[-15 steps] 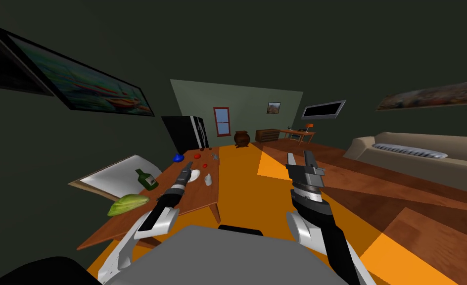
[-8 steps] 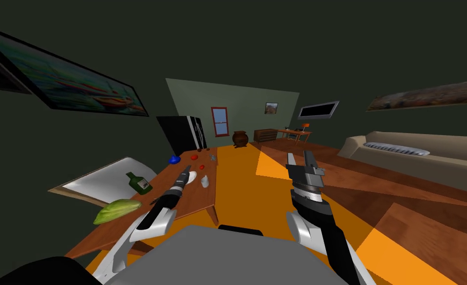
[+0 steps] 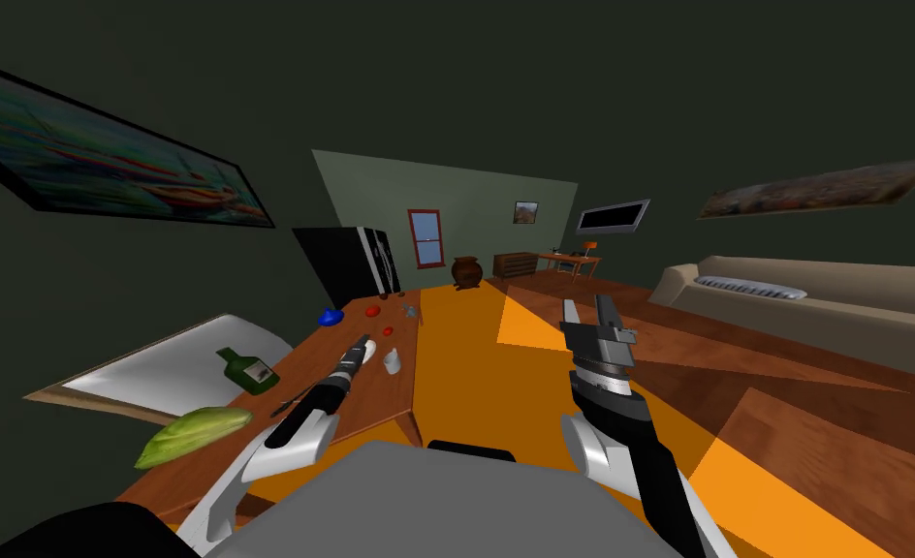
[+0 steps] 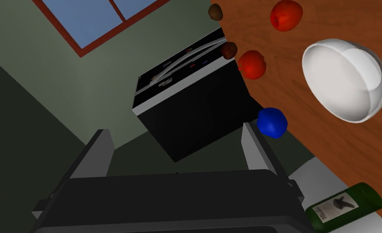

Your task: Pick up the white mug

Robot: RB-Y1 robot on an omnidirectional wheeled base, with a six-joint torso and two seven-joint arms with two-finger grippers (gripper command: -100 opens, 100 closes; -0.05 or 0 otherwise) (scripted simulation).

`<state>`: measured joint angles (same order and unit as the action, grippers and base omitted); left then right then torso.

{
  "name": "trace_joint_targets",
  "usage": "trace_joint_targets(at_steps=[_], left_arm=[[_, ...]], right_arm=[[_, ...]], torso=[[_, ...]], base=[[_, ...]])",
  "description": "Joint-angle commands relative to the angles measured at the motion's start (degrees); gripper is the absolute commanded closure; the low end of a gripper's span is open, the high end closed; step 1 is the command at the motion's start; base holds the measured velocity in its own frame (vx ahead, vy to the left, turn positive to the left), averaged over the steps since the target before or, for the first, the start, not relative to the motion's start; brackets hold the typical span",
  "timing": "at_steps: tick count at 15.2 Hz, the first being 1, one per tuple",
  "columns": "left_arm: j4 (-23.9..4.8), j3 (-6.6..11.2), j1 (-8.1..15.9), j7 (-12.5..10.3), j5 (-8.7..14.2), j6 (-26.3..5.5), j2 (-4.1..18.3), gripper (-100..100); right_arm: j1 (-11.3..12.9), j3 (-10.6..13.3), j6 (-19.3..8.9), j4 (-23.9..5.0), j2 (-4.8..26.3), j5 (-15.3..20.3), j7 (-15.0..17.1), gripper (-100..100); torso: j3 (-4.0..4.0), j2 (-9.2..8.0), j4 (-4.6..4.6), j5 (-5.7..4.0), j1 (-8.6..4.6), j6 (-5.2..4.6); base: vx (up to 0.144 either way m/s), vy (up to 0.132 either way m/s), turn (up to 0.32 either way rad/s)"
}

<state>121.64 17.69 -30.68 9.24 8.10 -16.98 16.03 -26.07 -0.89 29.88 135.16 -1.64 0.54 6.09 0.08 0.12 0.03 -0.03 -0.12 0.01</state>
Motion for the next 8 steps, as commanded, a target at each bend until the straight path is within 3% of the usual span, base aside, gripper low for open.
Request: trace_joint_targets(at_steps=[1, 7, 8], left_arm=[[-1.2, 1.04, 0.0, 1.1, 0.9, -2.9, 0.2, -100], [-2.3, 2.02, -0.2, 2.1, 1.8, -8.7, 0.3, -100], [-3.4, 3.01, -0.4, 3.1, 2.8, -10.9, 0.5, -100]], right_arm=[[0.0, 0.0, 0.0, 0.0, 0.0, 0.0, 0.0, 0], [0.0, 0.0, 0.0, 0.0, 0.0, 0.0, 0.0, 0], [0.0, 0.0, 0.0, 0.0, 0.0, 0.0, 0.0, 0]], torso=[[0.0, 0.0, 0.0, 0.0, 0.0, 0.0], [0.05, 0.09, 0.02, 0.01, 0.01, -0.01], [0.02, 0.04, 0.01, 0.01, 0.03, 0.0]], base=[[0.044, -0.033, -0.079], [0.054, -0.027, -0.056], [0.053, -0.014, -0.085]])
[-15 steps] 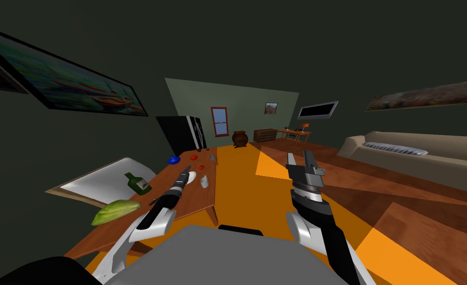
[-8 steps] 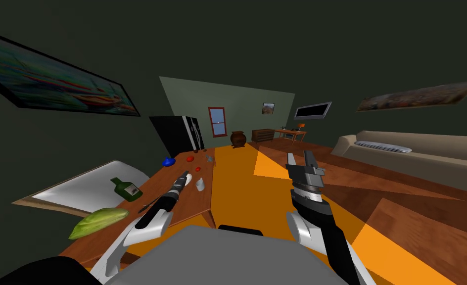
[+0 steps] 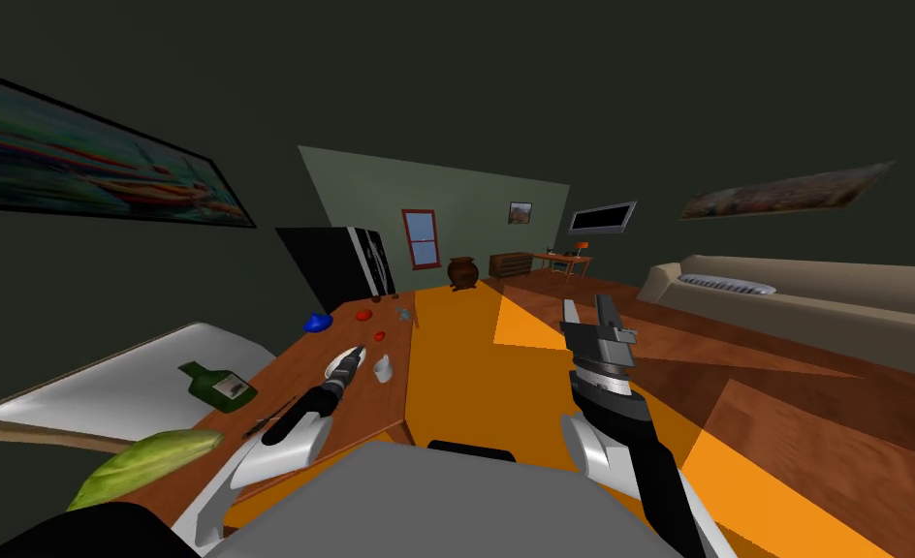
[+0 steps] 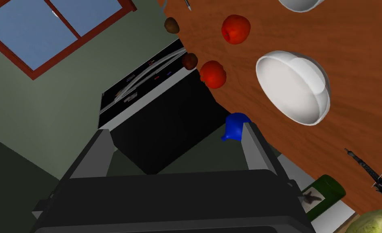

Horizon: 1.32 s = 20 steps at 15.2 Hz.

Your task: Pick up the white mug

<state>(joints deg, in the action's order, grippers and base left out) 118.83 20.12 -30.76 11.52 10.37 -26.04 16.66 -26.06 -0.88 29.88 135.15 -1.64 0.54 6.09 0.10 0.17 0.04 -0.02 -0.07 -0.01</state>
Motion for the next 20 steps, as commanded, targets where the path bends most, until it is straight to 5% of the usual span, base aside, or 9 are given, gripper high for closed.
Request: trace_joint_targets(at_steps=[1, 20], left_arm=[[-0.6, 0.58, -0.3, 0.8, 0.5, -2.9, -0.2, -100], [-6.9, 6.18, -1.5, 6.4, 5.8, -25.1, 0.1, -100]], right_arm=[[0.0, 0.0, 0.0, 0.0, 0.0, 0.0, 0.0, 0], [0.0, 0.0, 0.0, 0.0, 0.0, 0.0, 0.0, 0]], torso=[[0.0, 0.0, 0.0, 0.0, 0.0, 0.0], [0.08, 0.15, 0.03, 0.01, 0.07, 0.0]], base=[[0.069, -0.014, -0.098], [0.073, -0.004, -0.061]])
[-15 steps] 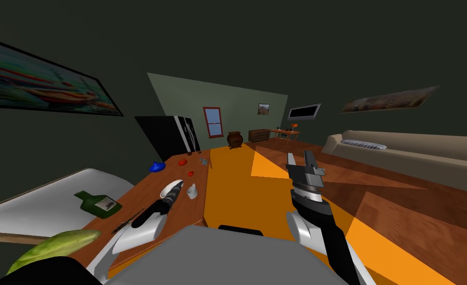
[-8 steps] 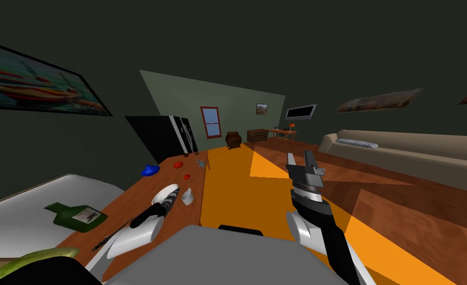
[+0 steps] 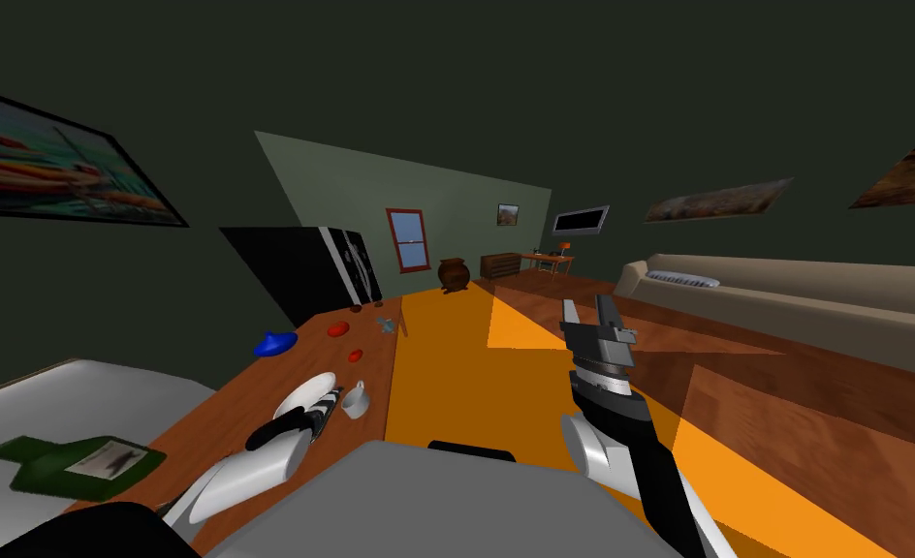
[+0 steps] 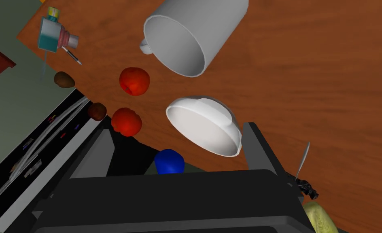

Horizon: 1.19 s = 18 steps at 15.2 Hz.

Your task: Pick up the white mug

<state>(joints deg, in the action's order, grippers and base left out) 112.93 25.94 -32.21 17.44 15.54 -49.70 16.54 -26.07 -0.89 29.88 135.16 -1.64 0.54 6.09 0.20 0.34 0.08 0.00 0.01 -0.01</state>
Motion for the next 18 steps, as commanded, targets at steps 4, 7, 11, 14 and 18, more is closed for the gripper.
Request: trace_joint_targets(at_steps=[4, 7, 11, 14, 18], left_arm=[[-2.0, 1.22, -0.2, 1.4, 1.4, -5.4, 0.2, -100], [-2.9, 2.03, -0.3, 2.2, 2.1, -8.6, 0.2, -100], [-4.6, 3.54, -0.6, 3.7, 3.5, -14.3, 0.1, -100], [-5.4, 4.22, -0.7, 4.4, 4.2, -17.2, 0.1, -100], [-6.7, 5.44, -0.9, 5.6, 5.3, -21.9, 0.0, -100]], right_arm=[[0.0, 0.0, 0.0, 0.0, 0.0, 0.0, 0.0, 0], [0.0, 0.0, 0.0, 0.0, 0.0, 0.0, 0.0, 0], [0.0, 0.0, 0.0, 0.0, 0.0, 0.0, 0.0, 0], [0.0, 0.0, 0.0, 0.0, 0.0, 0.0, 0.0, 0], [0.0, 0.0, 0.0, 0.0, 0.0, 0.0, 0.0, 0]], torso=[[-0.03, -0.06, -0.01, 0.01, 0.04, 0.01], [-0.03, -0.05, -0.01, 0.0, 0.03, 0.0], [-0.02, -0.02, -0.01, 0.0, 0.03, 0.0], [-0.02, -0.05, -0.01, 0.01, 0.07, 0.01], [0.0, 0.0, 0.0, 0.02, 0.12, 0.0]], base=[[0.071, 0.016, -0.048], [0.073, 0.018, -0.058], [0.09, 0.02, -0.068], [0.075, 0.03, -0.046], [0.092, 0.039, -0.061]])
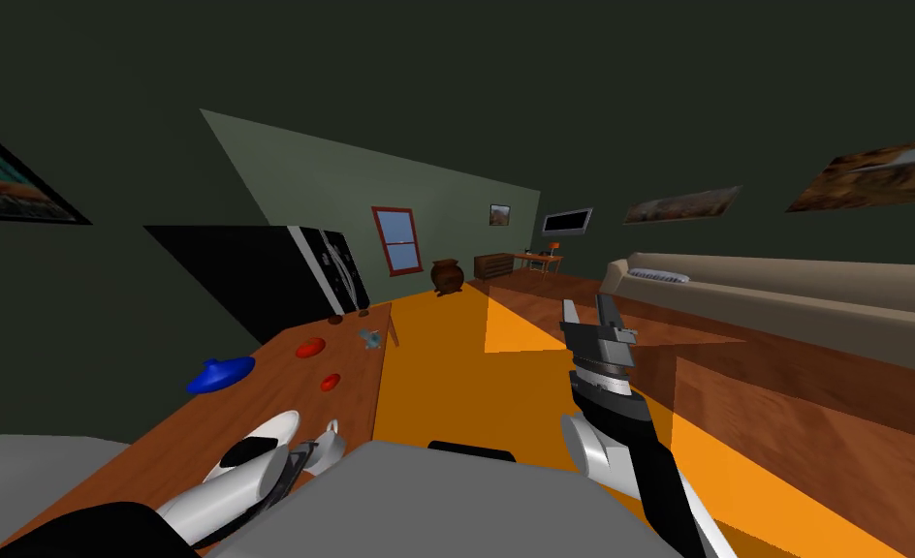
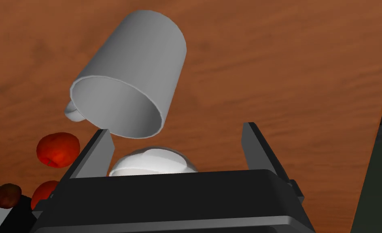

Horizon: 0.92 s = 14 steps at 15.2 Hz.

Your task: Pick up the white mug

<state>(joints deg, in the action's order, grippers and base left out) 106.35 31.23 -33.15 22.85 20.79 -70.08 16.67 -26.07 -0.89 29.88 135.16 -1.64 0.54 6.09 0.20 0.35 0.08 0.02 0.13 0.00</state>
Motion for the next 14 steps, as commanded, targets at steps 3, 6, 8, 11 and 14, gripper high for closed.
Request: trace_joint_targets(at_steps=[3, 6, 8, 11, 14], left_arm=[[-1.2, 1.13, -0.1, 1.1, 0.9, -5.1, -0.2, -100], [-1.6, 1.52, -0.2, 1.5, 1.3, -6.7, -0.2, -100], [-2.1, 2.09, -0.2, 2.1, 1.8, -8.8, -0.2, -100], [-4.4, 1.3, 0.6, 1.8, 1.2, -6.8, -0.3, -100], [-6.4, 0.49, 1.3, 1.6, 0.6, -5.0, -0.4, -100]], right_arm=[[0.0, 0.0, 0.0, 0.0, 0.0, 0.0, 0.0, 0], [0.0, 0.0, 0.0, 0.0, 0.0, 0.0, 0.0, 0], [0.0, 0.0, 0.0, 0.0, 0.0, 0.0, 0.0, 0], [0.0, 0.0, 0.0, 0.0, 0.0, 0.0, 0.0, 0], [0.0, 0.0, 0.0, 0.0, 0.0, 0.0, 0.0, 0]], torso=[[-0.01, -0.02, 0.0, -0.01, -0.03, 0.0], [-0.05, -0.1, -0.02, -0.01, -0.06, 0.01], [-0.06, -0.11, -0.02, -0.02, -0.07, 0.0], [-0.08, -0.14, -0.03, -0.02, -0.1, 0.01], [-0.24, -0.43, -0.09, -0.02, -0.12, 0.01]], base=[[0.083, 0.036, -0.058], [0.063, 0.029, -0.039], [0.068, 0.036, -0.042], [0.041, 0.022, -0.027], [-0.028, 0.019, -0.018]])
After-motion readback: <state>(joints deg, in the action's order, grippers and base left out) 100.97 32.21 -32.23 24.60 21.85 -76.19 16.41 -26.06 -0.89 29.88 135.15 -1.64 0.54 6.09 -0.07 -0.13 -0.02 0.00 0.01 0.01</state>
